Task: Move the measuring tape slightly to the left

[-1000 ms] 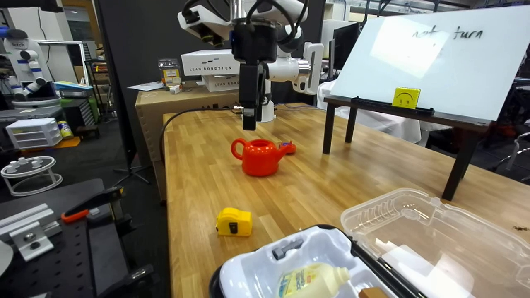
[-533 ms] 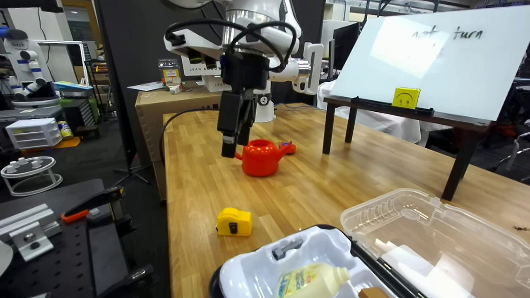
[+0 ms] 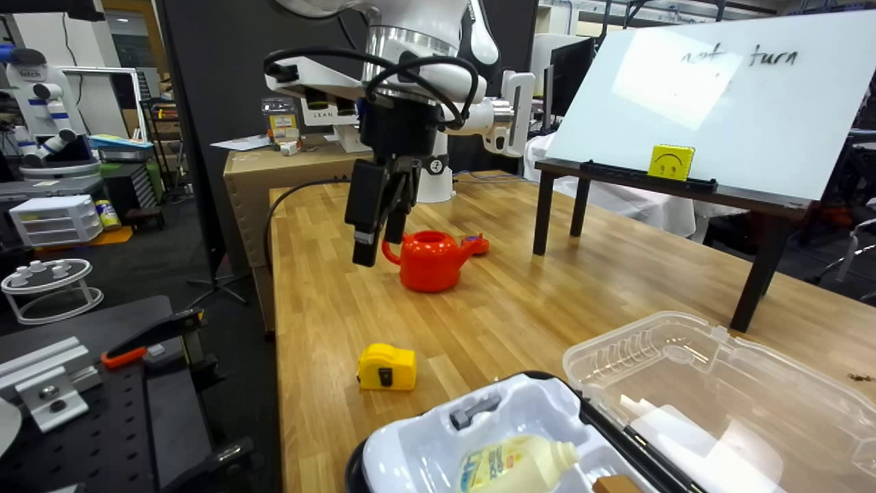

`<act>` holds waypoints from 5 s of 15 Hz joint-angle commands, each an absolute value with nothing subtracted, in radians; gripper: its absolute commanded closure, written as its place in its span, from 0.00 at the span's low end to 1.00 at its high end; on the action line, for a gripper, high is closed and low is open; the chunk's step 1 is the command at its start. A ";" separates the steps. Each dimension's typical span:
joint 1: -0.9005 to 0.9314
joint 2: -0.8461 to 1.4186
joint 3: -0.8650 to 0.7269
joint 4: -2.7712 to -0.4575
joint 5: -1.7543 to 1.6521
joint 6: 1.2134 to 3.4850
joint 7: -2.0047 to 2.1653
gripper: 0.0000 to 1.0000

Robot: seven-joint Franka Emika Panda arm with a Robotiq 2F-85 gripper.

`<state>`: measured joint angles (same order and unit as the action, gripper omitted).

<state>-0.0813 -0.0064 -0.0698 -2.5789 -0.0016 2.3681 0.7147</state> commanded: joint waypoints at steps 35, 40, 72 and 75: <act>-0.133 0.252 -0.150 -2.519 0.273 2.488 0.442 0.00; -0.139 0.338 -0.145 -2.488 0.309 2.534 0.356 0.00; -0.035 0.423 -0.148 -2.354 0.266 2.498 0.489 0.93; -0.004 0.413 -0.133 -2.358 0.272 2.498 0.517 0.93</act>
<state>-0.0194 0.4097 -0.1397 -2.3714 0.2806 2.5225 0.4876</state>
